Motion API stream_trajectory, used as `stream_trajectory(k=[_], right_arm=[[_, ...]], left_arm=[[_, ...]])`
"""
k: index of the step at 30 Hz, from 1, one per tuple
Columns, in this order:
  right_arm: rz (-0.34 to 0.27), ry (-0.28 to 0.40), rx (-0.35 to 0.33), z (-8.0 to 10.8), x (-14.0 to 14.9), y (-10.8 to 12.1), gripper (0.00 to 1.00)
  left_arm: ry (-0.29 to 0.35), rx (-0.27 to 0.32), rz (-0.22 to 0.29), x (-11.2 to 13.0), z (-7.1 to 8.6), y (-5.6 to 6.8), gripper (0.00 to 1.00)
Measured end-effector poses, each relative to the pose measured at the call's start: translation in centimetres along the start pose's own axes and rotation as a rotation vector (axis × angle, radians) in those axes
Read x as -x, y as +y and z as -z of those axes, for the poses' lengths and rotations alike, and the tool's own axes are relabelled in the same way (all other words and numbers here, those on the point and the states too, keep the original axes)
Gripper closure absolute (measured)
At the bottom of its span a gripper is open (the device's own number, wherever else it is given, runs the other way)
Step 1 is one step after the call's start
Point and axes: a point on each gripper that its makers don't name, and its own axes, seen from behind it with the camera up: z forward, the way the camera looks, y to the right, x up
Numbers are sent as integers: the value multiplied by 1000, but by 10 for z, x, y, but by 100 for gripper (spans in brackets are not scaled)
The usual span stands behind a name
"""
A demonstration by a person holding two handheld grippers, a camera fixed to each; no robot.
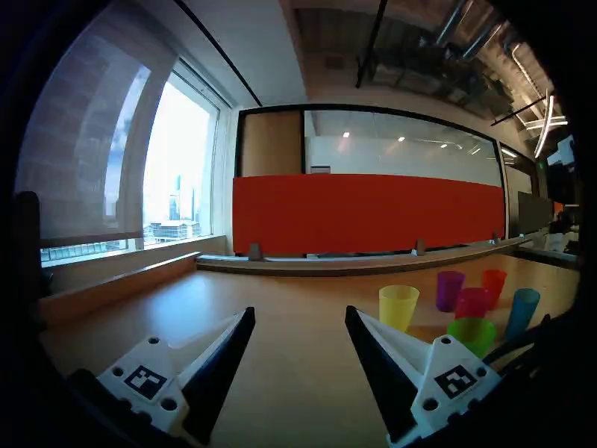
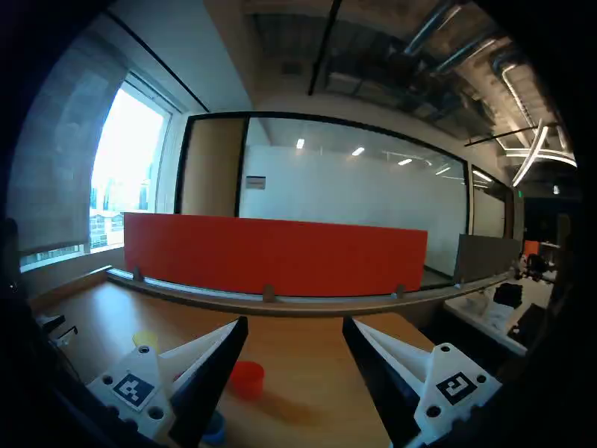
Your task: Pour water
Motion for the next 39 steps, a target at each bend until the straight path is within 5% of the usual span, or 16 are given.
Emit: stream_trajectory(k=[27, 39], right_arm=[[-6, 113, -5, -14, -43, 11, 2], [-63, 127, -9, -27, 2, 24, 1]], left_arm=[[0, -1, -2, 4, -1, 1, 10], [0, -1, -1, 4, -1, 0, 10]])
